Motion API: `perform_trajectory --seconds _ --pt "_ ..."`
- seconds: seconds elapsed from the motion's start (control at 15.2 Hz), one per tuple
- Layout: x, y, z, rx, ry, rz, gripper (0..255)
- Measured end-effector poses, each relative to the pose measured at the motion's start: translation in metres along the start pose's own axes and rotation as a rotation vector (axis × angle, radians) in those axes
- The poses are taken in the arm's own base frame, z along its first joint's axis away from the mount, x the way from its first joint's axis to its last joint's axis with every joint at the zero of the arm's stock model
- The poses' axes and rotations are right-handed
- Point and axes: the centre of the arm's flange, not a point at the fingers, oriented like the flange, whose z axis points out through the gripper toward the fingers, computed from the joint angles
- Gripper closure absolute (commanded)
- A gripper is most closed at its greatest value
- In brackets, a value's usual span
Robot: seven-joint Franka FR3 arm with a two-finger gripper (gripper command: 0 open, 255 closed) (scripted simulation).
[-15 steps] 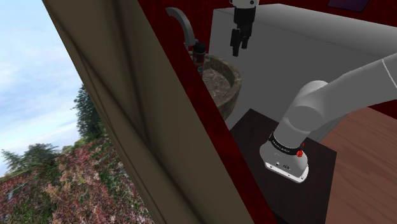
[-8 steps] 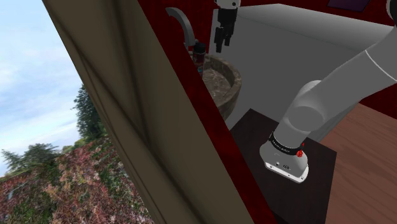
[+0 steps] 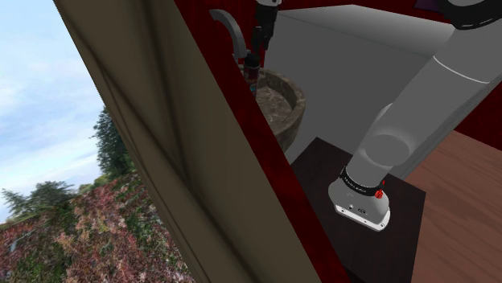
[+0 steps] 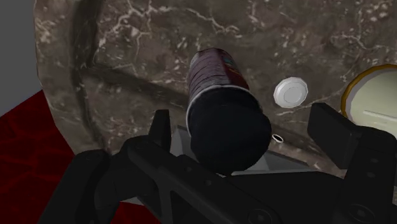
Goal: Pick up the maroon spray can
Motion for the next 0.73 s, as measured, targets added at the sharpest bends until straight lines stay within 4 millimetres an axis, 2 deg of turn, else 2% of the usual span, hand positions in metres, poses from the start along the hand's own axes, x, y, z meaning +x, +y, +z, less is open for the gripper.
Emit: perform_trajectory --seconds 0.2,0.59,0.66,0.73 --pt "0.009 0.003 0.016 0.002 0.011 -0.009 0" --pt "0.009 0.001 0.042 0.002 0.013 -0.010 0" --pt "0.009 0.002 0.043 0.002 0.013 -0.010 255" --pt "0.009 0.002 0.044 0.001 0.014 -0.010 255"
